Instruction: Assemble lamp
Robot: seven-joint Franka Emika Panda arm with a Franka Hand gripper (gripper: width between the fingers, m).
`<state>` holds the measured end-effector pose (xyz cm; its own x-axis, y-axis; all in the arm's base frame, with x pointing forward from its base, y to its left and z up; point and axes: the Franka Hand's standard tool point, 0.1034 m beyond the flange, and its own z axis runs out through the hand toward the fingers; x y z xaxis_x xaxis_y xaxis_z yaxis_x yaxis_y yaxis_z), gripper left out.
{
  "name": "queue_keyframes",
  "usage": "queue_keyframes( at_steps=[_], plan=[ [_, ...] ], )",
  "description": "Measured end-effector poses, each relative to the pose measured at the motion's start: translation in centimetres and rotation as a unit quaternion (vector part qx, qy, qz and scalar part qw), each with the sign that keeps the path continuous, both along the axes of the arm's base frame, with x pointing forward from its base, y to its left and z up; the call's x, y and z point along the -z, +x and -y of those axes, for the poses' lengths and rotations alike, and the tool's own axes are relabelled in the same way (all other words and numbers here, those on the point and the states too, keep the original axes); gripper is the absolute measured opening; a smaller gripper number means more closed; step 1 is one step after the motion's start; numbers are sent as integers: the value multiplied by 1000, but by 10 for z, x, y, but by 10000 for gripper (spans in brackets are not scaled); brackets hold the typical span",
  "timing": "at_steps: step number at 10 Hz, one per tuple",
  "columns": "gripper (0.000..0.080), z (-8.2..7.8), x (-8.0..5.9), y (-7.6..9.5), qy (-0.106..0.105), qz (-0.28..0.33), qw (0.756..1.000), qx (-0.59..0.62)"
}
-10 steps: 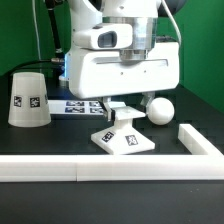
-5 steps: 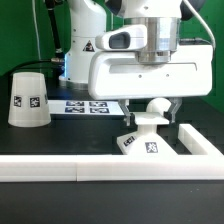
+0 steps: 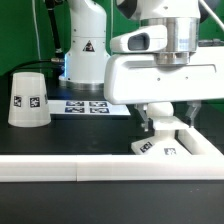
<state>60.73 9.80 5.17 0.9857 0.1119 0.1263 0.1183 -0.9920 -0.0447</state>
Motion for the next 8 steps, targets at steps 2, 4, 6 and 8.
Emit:
queue_keyframes(
  at_steps=[2, 4, 6, 8],
  plan=[
    [537, -2, 0, 1, 0, 0, 1000, 9],
    [537, -3, 0, 2, 4, 0, 1000, 26],
    [558, -2, 0, 2, 6, 0, 1000, 29],
    [671, -3, 0, 2, 6, 0, 1000, 29]
  ],
)
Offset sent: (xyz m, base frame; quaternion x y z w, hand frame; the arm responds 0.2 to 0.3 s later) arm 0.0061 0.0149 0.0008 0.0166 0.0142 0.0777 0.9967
